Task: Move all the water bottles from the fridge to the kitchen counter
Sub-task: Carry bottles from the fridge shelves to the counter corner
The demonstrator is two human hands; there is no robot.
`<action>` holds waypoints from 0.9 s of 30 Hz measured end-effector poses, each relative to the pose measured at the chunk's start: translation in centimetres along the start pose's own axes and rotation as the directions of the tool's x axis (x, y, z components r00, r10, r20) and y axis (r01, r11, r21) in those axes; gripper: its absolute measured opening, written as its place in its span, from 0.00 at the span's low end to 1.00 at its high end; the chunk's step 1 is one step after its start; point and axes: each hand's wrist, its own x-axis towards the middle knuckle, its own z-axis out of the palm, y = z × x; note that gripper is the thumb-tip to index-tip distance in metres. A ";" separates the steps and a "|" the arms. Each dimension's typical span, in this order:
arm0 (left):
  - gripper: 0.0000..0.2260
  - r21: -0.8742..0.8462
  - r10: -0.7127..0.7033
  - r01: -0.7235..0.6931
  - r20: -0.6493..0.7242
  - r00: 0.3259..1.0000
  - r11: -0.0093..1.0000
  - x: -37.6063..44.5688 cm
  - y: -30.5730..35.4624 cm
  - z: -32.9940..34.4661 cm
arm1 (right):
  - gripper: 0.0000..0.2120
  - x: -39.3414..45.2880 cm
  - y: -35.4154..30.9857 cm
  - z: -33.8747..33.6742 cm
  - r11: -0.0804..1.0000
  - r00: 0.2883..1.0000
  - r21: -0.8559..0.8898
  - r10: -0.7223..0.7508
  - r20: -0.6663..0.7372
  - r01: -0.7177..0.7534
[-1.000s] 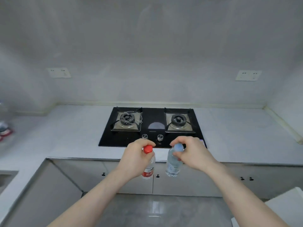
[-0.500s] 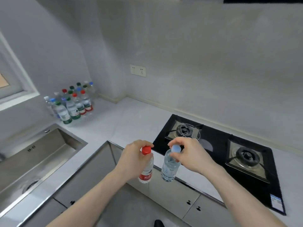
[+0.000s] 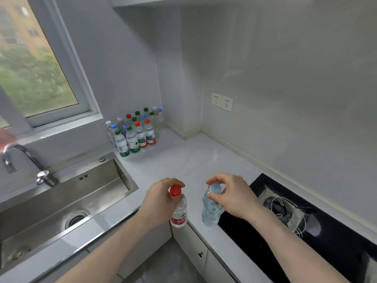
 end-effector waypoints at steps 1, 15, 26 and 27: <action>0.11 0.006 -0.016 0.016 -0.012 1.000 1.000 0.5 -0.3 -0.1 | 0.14 1.0 0.1 0.0 1.000 1.000 -0.001 -0.013 0.013 0.013; 0.11 0.083 -0.105 0.109 -0.051 0.993 0.991 10.9 -7.9 -4.6 | 0.18 16.3 -3.3 4.6 0.995 0.994 0.013 -0.102 0.033 0.101; 0.12 0.170 -0.007 -0.002 0.049 0.999 0.985 23.4 -17.2 -9.2 | 0.17 28.4 -6.9 11.5 0.996 0.997 -0.058 0.058 -0.051 -0.061; 0.13 0.180 -0.004 -0.009 0.071 0.997 0.984 24.5 -17.8 -9.5 | 0.16 29.2 -7.0 11.9 0.995 0.995 -0.048 0.079 -0.064 -0.082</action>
